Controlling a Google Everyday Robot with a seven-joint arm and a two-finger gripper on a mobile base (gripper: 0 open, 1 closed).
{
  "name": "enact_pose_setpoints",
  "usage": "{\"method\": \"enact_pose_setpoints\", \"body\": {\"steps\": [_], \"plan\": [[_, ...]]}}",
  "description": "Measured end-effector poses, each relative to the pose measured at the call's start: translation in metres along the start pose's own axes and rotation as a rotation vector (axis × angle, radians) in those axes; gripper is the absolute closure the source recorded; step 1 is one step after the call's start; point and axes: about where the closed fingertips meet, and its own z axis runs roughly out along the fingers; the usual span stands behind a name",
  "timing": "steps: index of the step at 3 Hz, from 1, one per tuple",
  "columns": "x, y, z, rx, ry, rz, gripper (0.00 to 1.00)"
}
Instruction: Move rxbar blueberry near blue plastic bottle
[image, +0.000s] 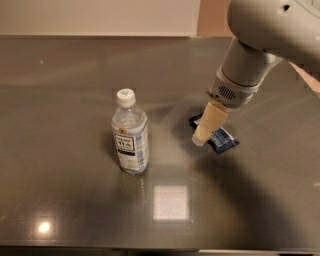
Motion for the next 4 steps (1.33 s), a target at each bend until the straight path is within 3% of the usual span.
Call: {"method": "enact_pose_setpoints", "body": {"steps": [4], "plan": [[-0.001, -0.006, 0.027, -0.046, 0.061, 0.075, 0.0]]}}
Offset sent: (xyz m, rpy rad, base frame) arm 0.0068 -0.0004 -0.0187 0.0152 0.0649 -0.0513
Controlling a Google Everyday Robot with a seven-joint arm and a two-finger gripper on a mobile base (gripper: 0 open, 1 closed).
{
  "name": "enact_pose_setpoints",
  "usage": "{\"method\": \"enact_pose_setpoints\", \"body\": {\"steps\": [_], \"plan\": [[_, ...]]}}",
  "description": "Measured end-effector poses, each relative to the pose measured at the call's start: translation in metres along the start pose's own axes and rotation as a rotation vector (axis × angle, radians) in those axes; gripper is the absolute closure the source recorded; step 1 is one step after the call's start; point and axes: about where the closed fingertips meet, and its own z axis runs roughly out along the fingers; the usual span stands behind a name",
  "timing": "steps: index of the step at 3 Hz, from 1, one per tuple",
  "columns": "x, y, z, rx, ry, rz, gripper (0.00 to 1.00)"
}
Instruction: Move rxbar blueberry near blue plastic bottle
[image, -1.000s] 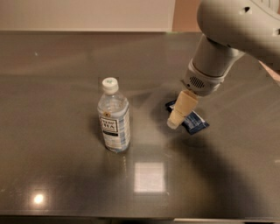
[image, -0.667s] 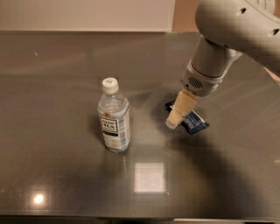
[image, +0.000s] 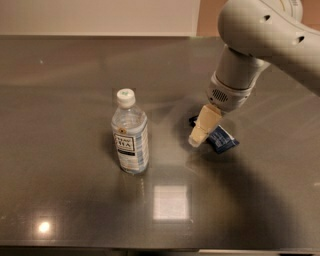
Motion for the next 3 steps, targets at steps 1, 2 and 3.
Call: {"method": "enact_pose_setpoints", "body": {"steps": [1, 2, 3], "plan": [[0.0, -0.0018, 0.0066, 0.007, 0.032, 0.014, 0.17], [0.0016, -0.0031, 0.0115, 0.014, 0.055, 0.024, 0.4], [0.0039, -0.0029, 0.0139, 0.02, 0.07, 0.026, 0.62]]}}
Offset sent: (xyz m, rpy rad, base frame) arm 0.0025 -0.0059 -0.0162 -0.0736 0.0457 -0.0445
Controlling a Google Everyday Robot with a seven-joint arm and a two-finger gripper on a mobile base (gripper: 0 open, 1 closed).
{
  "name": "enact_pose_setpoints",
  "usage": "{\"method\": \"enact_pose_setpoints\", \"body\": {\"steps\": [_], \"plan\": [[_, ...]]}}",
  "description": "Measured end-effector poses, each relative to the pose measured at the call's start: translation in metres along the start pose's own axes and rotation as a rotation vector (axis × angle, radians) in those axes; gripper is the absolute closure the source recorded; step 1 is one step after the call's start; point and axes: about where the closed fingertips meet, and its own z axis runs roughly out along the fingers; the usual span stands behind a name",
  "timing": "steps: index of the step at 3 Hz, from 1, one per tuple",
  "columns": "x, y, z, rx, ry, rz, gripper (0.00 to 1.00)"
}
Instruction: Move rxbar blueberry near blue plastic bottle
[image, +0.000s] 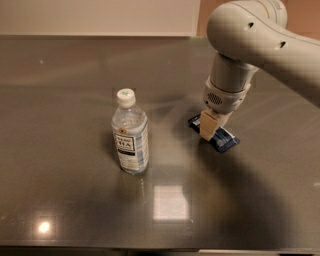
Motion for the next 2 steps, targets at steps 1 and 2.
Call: {"method": "enact_pose_setpoints", "body": {"steps": [1, 2], "plan": [[0.002, 0.003, -0.001, 0.008, 0.007, -0.014, 0.87], [0.005, 0.014, -0.005, 0.011, 0.007, -0.061, 1.0]]}}
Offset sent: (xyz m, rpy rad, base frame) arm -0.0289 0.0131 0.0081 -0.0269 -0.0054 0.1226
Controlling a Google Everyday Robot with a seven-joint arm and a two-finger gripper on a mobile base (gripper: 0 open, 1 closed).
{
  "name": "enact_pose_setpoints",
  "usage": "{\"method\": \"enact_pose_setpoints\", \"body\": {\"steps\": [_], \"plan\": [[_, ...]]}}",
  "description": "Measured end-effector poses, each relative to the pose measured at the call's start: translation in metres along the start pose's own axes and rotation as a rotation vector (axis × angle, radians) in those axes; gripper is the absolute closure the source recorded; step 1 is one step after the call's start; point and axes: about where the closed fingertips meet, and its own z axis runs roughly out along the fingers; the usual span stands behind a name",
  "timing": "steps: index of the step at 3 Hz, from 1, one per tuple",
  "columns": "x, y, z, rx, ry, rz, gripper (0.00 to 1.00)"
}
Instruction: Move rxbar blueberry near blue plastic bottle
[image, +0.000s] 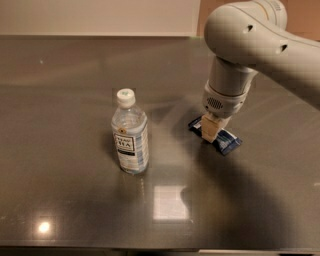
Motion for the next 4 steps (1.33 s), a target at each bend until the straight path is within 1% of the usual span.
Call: {"method": "enact_pose_setpoints", "body": {"steps": [1, 3, 4], "plan": [[-0.001, 0.023, -0.008, -0.005, -0.015, -0.084, 1.0], [-0.018, 0.092, -0.016, -0.051, -0.031, -0.332, 1.0], [-0.024, 0.116, -0.014, -0.082, -0.02, -0.429, 0.82]]}}
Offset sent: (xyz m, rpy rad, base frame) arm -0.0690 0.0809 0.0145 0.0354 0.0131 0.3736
